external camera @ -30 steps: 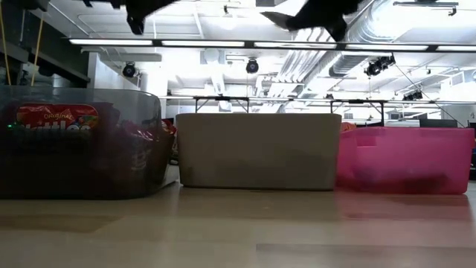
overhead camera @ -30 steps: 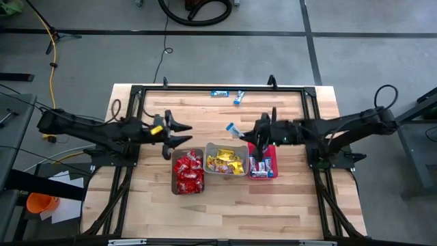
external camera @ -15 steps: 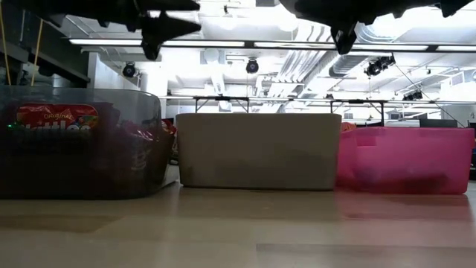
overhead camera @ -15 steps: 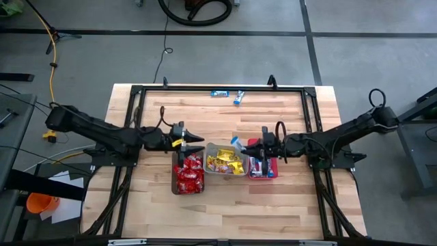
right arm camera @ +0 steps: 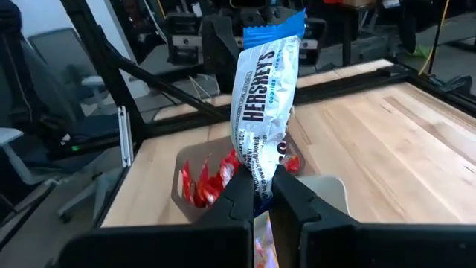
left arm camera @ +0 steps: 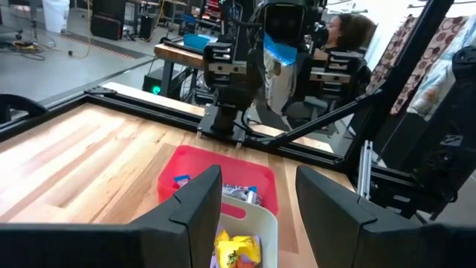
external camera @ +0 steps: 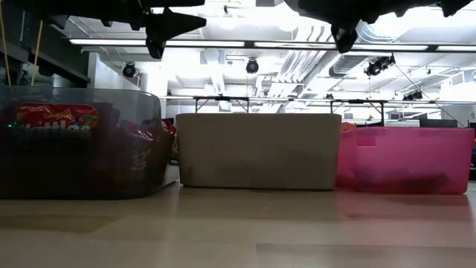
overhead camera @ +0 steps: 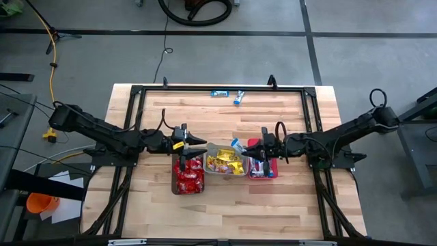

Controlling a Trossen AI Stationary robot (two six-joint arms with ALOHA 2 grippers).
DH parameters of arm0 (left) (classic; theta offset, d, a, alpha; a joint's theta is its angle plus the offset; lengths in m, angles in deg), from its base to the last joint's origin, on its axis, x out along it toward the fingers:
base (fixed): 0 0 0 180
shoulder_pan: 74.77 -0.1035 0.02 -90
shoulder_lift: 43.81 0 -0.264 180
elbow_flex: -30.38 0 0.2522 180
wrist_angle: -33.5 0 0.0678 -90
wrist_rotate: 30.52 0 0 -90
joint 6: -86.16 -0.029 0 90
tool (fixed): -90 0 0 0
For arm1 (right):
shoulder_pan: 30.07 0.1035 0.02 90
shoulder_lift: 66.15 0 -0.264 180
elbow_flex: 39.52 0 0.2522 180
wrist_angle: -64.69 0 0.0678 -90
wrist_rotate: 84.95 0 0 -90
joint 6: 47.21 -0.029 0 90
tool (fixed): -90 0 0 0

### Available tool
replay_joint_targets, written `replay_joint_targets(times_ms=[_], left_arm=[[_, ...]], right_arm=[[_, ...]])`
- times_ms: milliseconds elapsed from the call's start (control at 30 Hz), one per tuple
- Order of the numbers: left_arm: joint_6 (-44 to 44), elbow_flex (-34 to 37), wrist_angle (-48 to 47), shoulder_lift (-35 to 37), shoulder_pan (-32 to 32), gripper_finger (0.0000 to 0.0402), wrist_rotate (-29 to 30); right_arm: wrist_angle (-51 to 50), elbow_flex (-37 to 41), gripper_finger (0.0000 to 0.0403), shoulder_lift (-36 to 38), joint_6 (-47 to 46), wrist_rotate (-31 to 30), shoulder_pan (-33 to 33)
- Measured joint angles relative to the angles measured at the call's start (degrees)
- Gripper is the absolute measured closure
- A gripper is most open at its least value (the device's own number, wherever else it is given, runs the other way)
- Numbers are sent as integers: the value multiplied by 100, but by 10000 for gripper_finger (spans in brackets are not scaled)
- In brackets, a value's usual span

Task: Sort candy
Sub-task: Put the white chocolate into the pink bin

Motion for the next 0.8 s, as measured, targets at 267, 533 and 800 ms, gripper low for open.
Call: replay_joint_targets(times_ms=[267, 533, 800], left_arm=[[-4, 0, -14, 0, -2, 241, 5], [-11, 0, -175, 0, -6, 241, 162], [-13, 0, -144, 0, -62, 241, 164]], right_arm=[[-2659, 0, 398, 925, -2131, -358, -2], [-4476, 6, 397, 885, -4484, 291, -2], [-4654, 7, 342, 589, -5751, 529, -13]])
